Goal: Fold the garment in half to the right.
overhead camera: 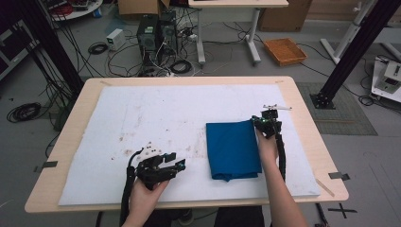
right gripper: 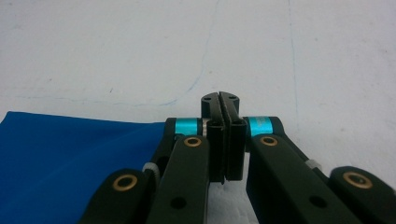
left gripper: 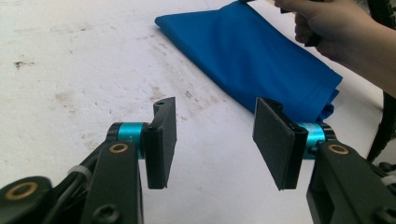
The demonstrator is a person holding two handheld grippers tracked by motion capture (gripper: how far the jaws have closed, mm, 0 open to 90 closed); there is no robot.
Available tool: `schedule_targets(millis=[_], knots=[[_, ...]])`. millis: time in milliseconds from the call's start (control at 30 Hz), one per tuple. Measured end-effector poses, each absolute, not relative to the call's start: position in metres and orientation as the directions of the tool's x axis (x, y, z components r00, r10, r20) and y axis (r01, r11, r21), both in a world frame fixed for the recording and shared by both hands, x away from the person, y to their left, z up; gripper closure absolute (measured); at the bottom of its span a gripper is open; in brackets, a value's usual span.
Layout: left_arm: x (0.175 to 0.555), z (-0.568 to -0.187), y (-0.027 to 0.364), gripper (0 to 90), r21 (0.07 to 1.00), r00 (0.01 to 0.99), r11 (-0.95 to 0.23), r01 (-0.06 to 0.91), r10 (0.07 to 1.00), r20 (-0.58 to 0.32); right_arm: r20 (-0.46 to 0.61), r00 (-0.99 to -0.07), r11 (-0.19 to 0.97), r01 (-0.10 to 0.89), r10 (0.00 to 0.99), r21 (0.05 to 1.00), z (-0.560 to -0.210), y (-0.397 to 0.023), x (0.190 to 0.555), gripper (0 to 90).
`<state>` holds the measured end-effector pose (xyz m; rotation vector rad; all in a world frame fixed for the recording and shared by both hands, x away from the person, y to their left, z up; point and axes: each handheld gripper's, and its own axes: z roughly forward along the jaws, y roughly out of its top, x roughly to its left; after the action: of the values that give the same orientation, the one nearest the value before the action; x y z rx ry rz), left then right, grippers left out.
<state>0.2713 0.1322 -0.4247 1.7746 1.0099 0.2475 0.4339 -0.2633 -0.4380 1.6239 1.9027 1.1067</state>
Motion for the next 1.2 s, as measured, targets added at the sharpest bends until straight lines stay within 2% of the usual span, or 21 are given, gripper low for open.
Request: schedule_targets(millis=[167, 233, 300, 433, 600, 633, 700, 800, 933, 1033, 1200], knots=[[0.274, -0.425, 0.137, 47.4, 0.858, 0.632, -0.099, 0.504, 0.719, -0.288, 0.147, -0.247, 0.045, 0.634, 0.958, 0.772, -0.44, -0.267, 0.432, 80.7], [0.276, -0.424, 0.139, 46.3, 0.861, 0.633, -0.098, 0.499, 0.72, -0.284, 0.171, -0.242, 0.019, 0.626, 0.955, 0.78, -0.436, -0.271, 0.426, 74.3], [0.278, -0.423, 0.142, 45.4, 0.865, 0.636, -0.101, 0.491, 0.721, -0.277, 0.172, -0.265, 0.02, 0.595, 0.949, 0.803, -0.43, -0.275, 0.414, 71.9], [0.281, -0.417, 0.148, 40.4, 0.885, 0.658, -0.098, 0.455, 0.706, -0.26, 0.158, -0.29, 0.029, 0.55, 0.944, 0.835, -0.415, -0.283, 0.381, 57.0], [0.282, -0.402, 0.159, 38.0, 0.923, 0.705, -0.128, 0.363, 0.686, -0.182, 0.218, -0.348, -0.023, 0.487, 0.912, 0.873, -0.4, -0.299, 0.338, 43.3], [0.282, -0.402, 0.159, 38.0, 0.923, 0.705, -0.128, 0.363, 0.686, -0.182, 0.214, -0.362, -0.017, 0.475, 0.907, 0.88, -0.398, -0.302, 0.331, 41.7], [0.285, -0.394, 0.167, 38.0, 0.936, 0.702, -0.157, 0.314, 0.703, -0.118, 0.189, -0.381, 0.008, 0.459, 0.905, 0.888, -0.393, -0.308, 0.321, 36.6], [0.287, -0.388, 0.178, 38.0, 0.947, 0.693, -0.167, 0.273, 0.717, -0.073, 0.183, -0.414, 0.022, 0.445, 0.892, 0.895, -0.387, -0.316, 0.311, 32.9], [0.289, -0.386, 0.195, 38.0, 0.956, 0.681, -0.186, 0.227, 0.732, -0.019, 0.179, -0.435, 0.017, 0.41, 0.883, 0.912, -0.383, -0.326, 0.304, 33.6], [0.29, -0.384, 0.207, 38.0, 0.957, 0.672, -0.174, 0.231, 0.74, -0.028, 0.136, -0.448, 0.051, 0.381, 0.884, 0.923, -0.382, -0.33, 0.304, 33.5], [0.29, -0.381, 0.217, 38.0, 0.954, 0.669, -0.184, 0.237, 0.743, -0.023, 0.132, -0.496, 0.081, 0.385, 0.858, 0.92, -0.385, -0.332, 0.31, 24.9]])
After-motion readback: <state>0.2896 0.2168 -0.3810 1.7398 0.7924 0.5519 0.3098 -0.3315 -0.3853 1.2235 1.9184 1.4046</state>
